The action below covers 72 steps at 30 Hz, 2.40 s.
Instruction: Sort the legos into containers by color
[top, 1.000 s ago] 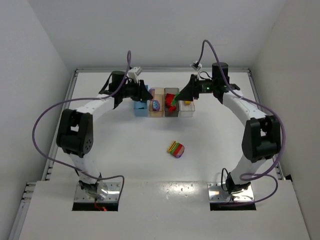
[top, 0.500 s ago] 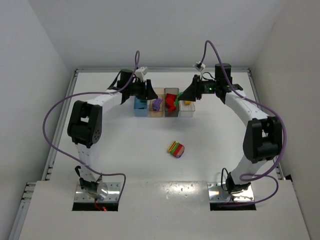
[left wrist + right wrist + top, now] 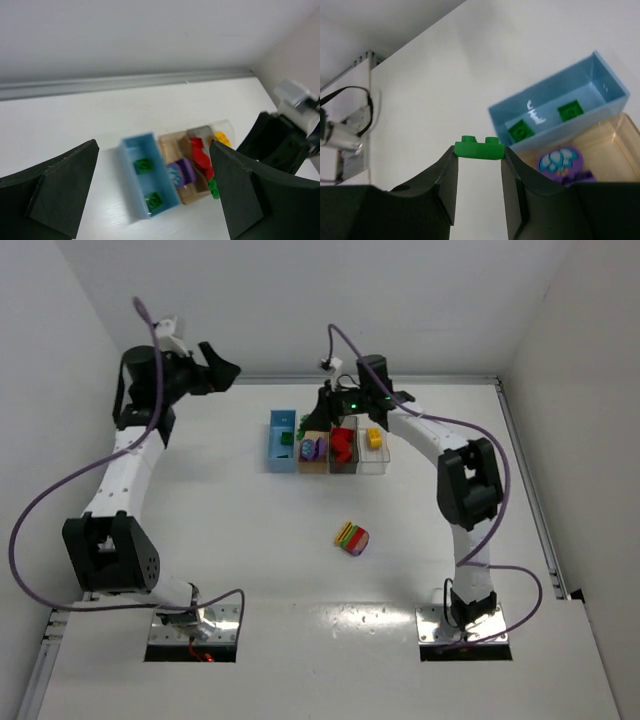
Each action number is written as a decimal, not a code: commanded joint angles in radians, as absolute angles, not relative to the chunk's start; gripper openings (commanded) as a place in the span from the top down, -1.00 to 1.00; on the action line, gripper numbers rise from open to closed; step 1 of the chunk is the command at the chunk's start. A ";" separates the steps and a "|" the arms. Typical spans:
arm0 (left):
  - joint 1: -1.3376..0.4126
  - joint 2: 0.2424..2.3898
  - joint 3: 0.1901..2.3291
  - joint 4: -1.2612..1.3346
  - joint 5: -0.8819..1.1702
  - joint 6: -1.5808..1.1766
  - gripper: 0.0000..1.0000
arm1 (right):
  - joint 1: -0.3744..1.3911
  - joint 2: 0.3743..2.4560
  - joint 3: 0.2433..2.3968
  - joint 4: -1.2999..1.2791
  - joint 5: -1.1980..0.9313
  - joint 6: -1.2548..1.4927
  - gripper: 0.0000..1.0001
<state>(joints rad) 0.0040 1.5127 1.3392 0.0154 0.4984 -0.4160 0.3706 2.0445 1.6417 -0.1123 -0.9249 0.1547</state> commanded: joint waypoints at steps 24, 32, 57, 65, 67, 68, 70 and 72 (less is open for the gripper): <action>0.067 1.322 1.097 -0.337 0.913 0.015 -1.00 | 0.535 2.206 1.915 -0.123 -0.603 0.092 -0.73; -0.374 1.402 1.060 -0.462 0.838 0.366 -1.00 | 0.422 1.748 1.484 -0.219 -0.384 -0.035 -0.84; -0.770 1.939 1.264 -0.339 0.663 0.994 -1.00 | -0.213 1.285 1.193 -0.788 -0.344 -0.196 -0.93; -0.779 1.936 1.240 -0.446 0.706 1.164 -1.00 | -0.242 1.313 1.212 -0.788 -0.373 -0.196 -0.93; -0.779 1.925 1.227 -0.446 0.706 1.173 -1.00 | -0.242 1.322 1.212 -0.788 -0.383 -0.187 -0.93; -0.790 1.916 1.227 -0.446 0.706 1.173 -1.00 | -0.251 1.322 1.212 -0.779 -0.394 -0.187 -0.93; -0.802 1.916 1.236 -0.446 0.724 1.149 -1.00 | -0.252 1.322 1.212 -0.779 -0.394 -0.187 -0.93; -0.802 1.916 1.236 -0.446 0.739 1.138 -1.00 | -0.252 1.322 1.212 -0.779 -0.394 -0.187 -0.93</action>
